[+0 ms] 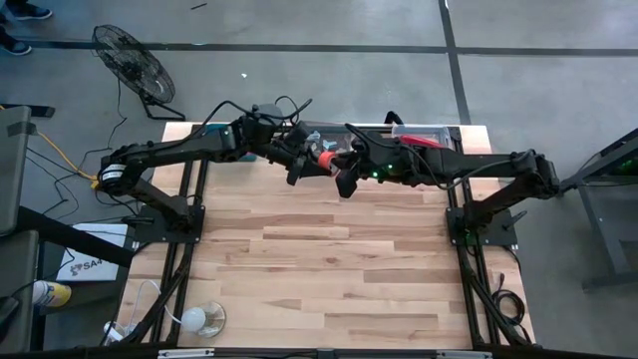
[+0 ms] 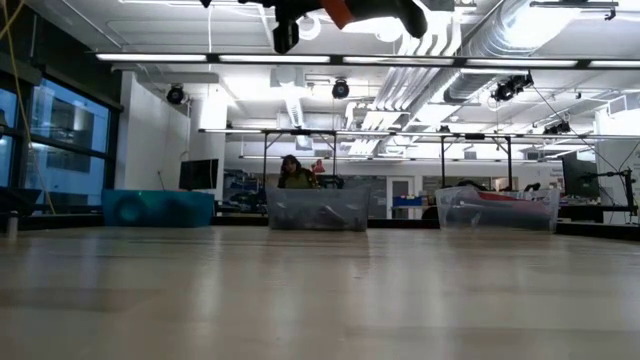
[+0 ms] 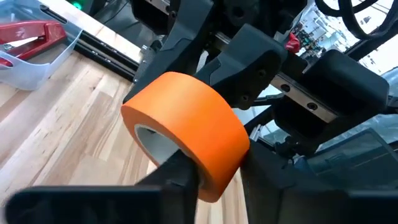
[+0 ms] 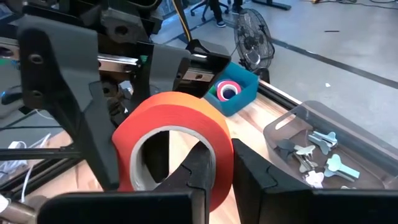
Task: Pick and place Stapler, Stapler remover, tape
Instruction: Put the orange tape into the blue bin
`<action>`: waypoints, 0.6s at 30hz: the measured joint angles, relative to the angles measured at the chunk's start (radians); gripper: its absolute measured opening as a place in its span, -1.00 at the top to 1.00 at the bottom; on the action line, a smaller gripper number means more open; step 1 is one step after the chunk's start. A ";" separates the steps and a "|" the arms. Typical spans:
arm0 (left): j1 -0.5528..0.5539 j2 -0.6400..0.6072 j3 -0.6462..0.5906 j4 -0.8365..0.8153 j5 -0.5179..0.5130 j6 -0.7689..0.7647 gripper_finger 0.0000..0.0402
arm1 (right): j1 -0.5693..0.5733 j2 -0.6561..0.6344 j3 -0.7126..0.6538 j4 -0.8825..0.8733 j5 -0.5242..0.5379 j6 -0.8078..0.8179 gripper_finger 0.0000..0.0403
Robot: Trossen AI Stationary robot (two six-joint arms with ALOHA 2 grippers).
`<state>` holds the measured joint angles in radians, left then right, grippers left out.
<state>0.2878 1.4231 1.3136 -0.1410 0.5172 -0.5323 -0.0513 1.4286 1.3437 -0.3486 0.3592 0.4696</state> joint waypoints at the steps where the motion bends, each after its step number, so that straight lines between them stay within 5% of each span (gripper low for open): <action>1: 0.000 0.000 0.000 0.001 0.001 0.000 0.59 | 0.000 0.000 0.000 0.001 -0.001 0.000 0.85; 7: 0.000 0.000 0.000 -0.014 0.003 0.008 0.65 | 0.000 0.001 0.000 0.000 -0.009 0.001 0.84; 18: -0.001 0.000 0.001 -0.028 0.002 0.012 0.82 | -0.001 -0.009 -0.002 -0.005 -0.082 0.002 0.24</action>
<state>0.2868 1.4227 1.3148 -0.1692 0.5197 -0.5208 -0.0521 1.4192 1.3418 -0.3541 0.2776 0.4718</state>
